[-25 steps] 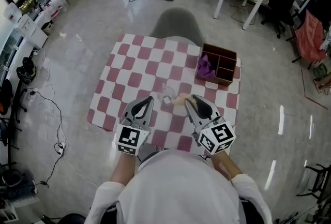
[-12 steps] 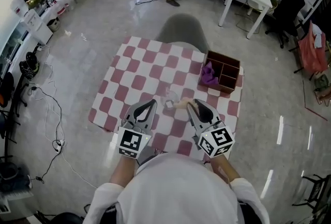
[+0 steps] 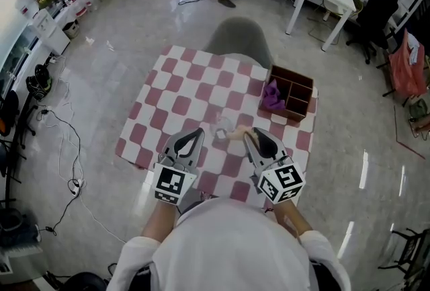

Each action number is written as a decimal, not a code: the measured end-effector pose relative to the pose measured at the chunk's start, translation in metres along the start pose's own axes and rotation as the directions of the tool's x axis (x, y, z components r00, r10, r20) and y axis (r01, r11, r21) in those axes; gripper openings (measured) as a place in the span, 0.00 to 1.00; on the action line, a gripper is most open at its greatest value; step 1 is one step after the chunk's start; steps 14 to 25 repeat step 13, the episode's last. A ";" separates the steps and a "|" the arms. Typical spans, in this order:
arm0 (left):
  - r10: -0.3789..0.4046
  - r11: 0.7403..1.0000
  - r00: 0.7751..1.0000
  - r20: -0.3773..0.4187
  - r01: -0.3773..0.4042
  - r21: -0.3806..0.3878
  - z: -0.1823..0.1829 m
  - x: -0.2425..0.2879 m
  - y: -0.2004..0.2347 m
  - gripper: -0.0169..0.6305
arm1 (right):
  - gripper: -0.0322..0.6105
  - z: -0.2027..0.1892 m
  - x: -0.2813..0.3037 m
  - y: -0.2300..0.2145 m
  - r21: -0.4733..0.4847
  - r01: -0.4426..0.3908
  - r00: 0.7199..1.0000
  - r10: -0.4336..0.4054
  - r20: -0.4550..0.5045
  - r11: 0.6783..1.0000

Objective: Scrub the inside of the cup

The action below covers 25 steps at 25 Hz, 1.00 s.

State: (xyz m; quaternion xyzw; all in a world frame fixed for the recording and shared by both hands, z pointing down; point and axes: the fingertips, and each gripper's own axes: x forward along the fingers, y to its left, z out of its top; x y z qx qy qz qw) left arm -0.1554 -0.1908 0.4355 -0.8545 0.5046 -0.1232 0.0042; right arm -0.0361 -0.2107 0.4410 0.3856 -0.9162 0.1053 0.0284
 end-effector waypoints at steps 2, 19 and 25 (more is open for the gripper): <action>-0.002 1.000 1.000 -0.002 0.002 -0.001 0.000 0.000 0.000 0.07 | 0.21 -0.001 0.000 0.000 0.001 0.001 1.000 -0.001 -0.003 1.000; -0.016 1.000 1.000 -0.010 0.016 0.003 -0.005 0.006 -0.004 0.07 | 0.21 -0.005 0.000 -0.004 0.006 0.016 1.000 -0.016 -0.007 1.000; -0.016 1.000 1.000 -0.010 0.016 0.003 -0.005 0.006 -0.004 0.07 | 0.21 -0.005 0.000 -0.004 0.006 0.016 1.000 -0.016 -0.007 1.000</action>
